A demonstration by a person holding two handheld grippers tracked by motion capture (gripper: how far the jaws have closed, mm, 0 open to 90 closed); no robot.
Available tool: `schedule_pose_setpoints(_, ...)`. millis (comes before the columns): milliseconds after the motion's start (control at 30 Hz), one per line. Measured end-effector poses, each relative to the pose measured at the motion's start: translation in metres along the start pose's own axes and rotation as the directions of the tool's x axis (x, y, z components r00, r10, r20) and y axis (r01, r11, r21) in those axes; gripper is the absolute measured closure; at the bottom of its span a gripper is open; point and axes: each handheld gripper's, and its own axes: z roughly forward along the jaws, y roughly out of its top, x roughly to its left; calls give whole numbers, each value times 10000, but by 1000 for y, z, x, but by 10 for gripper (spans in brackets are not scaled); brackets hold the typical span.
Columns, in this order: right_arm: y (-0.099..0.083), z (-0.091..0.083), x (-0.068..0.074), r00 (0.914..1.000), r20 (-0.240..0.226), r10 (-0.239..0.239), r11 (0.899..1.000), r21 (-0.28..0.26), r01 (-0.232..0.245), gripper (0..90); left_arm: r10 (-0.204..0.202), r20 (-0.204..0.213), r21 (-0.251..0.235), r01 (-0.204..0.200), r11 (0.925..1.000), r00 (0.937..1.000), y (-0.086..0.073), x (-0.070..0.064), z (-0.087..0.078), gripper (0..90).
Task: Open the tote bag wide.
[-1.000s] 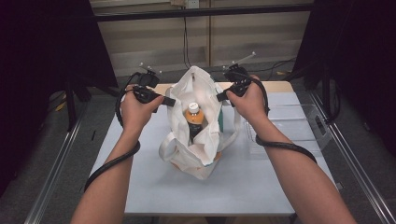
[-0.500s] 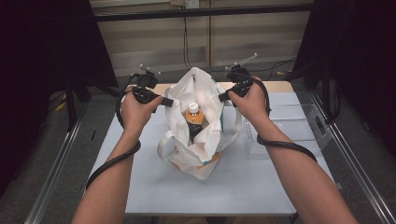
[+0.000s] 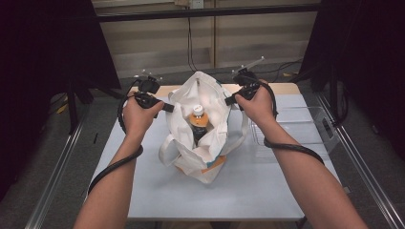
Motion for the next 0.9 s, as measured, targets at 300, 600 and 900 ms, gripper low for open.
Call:
schedule_pose_setpoints(300, -5, 1, -6, 10000, 74, 57, 9999, 87, -58, 765, 113, -98, 250, -111, 9996, 9999, -3, 3, 3, 849)
schedule_pose_setpoints(600, -9, 2, -10, 9999, 83, 129, 9998, 133, -130, 766, -96, -242, 281, 103, 9996, 9997, -9, 11, 7, 849)
schedule_pose_setpoints(900, -16, 5, -14, 9996, 74, 255, 9996, 142, -256, 767, -236, -283, 299, 244, 9993, 9993, -15, 15, 11, 849)
